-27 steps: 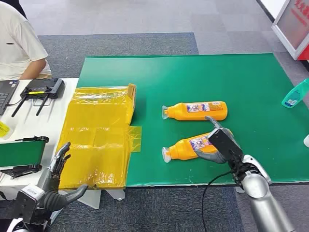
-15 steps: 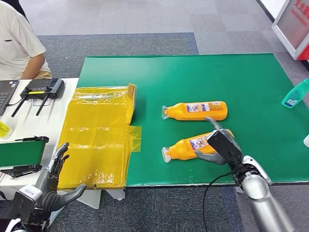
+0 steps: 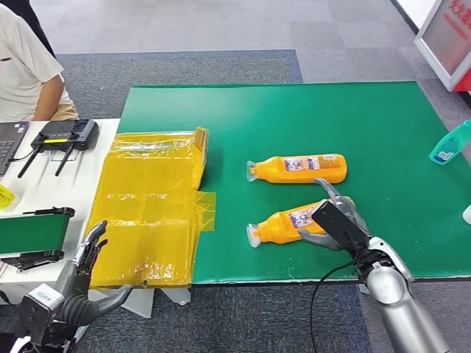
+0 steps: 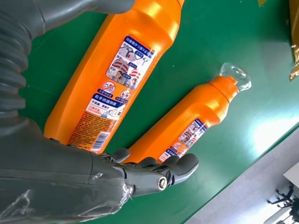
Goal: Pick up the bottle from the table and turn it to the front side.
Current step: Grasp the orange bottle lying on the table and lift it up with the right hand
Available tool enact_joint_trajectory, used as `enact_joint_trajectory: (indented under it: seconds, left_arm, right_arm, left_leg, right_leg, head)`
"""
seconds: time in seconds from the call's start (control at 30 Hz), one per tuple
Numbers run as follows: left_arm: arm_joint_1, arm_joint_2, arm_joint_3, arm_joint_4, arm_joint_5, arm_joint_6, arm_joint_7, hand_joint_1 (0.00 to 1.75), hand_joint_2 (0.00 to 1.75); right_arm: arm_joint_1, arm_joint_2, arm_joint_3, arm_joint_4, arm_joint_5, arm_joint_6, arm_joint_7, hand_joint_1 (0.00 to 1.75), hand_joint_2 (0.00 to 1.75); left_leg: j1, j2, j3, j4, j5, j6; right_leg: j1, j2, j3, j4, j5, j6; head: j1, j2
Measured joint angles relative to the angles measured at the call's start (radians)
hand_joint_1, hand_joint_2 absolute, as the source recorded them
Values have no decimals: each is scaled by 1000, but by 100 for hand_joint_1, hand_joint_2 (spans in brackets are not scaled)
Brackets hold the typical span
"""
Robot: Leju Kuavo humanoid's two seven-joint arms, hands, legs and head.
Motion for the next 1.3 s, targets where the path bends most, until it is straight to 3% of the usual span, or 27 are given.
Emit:
enact_joint_trajectory:
  seconds: [0.3, 0.53, 0.93, 1.3]
  left_arm:
    - [1, 0, 0, 0, 7, -9, 0, 0, 175]
    - [-1, 0, 0, -2, 89, -52, 3, 0, 175]
    - [-2, 4, -1, -4, 206, -97, 4, 0, 175]
    - [6, 13, -1, -11, 234, -107, 2, 0, 175]
  right_arm:
    - [-49, -63, 78, 33, 368, -64, 47, 0, 175]
    - [-211, -91, 265, 175, 661, -78, 113, 0, 175]
    - [-355, -99, 428, 312, 651, -62, 101, 0, 175]
    - [-425, -136, 477, 325, 538, -49, 99, 0, 175]
  left_leg:
    - [0, 0, 0, 0, 0, 0]
    - [0, 1, 0, 0, 2, -1]
    - [0, 0, 0, 0, 3, 0]
    - [0, 0, 0, 0, 3, 0]
  right_leg:
    - [0, 0, 0, 0, 0, 0]
    - [0, 1, -1, 0, 2, 0]
    - [0, 0, 0, 0, 2, 0]
    - [0, 0, 0, 0, 2, 0]
  head:
    - [0, 0]
    - [0, 0]
    - [0, 0]
    - [0, 0]
